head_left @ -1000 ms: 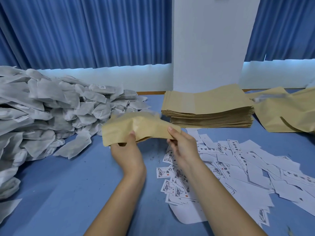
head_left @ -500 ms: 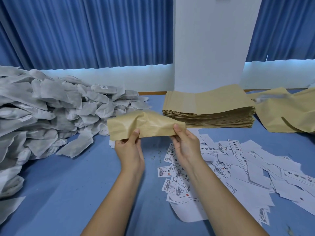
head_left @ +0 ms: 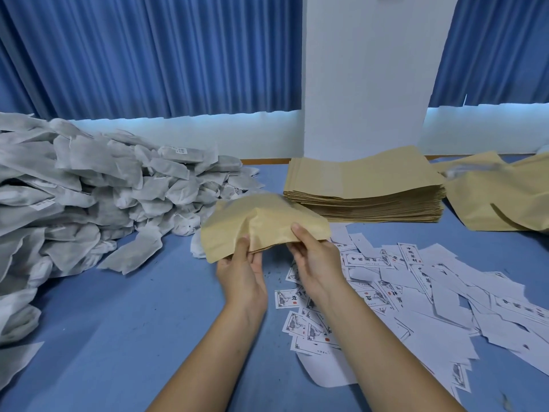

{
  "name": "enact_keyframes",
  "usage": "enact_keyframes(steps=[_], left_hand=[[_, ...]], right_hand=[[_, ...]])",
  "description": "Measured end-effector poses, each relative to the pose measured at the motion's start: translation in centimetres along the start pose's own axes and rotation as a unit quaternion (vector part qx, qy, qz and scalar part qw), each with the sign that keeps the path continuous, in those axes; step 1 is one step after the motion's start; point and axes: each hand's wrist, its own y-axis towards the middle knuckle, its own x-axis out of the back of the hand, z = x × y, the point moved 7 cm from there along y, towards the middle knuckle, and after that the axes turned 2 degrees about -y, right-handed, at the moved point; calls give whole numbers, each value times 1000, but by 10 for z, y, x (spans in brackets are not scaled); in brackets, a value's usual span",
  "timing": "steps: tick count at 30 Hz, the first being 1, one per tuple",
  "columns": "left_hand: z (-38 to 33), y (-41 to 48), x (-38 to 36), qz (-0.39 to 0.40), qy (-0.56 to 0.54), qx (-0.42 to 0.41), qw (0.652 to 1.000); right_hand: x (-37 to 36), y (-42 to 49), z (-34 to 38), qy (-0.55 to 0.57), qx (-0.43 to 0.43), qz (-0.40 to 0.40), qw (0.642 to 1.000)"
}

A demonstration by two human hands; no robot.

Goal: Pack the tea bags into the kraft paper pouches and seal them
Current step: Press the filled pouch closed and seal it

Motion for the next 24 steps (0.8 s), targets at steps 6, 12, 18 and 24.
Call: enact_keyframes(steps=[6, 12, 18, 24], left_hand=[[2, -11, 19, -57, 167, 50, 983], [39, -37, 6, 92, 248, 363, 894], [46, -47, 2, 99, 153, 501, 846], [47, -34, 8, 57, 145, 427, 891]], right_hand=[[22, 4, -1, -28, -41, -102, 994], [30, 1, 2, -222, -78, -126, 964], [32, 0, -5, -232, -136, -101, 958], [29, 2, -5, -214, -116, -85, 966]])
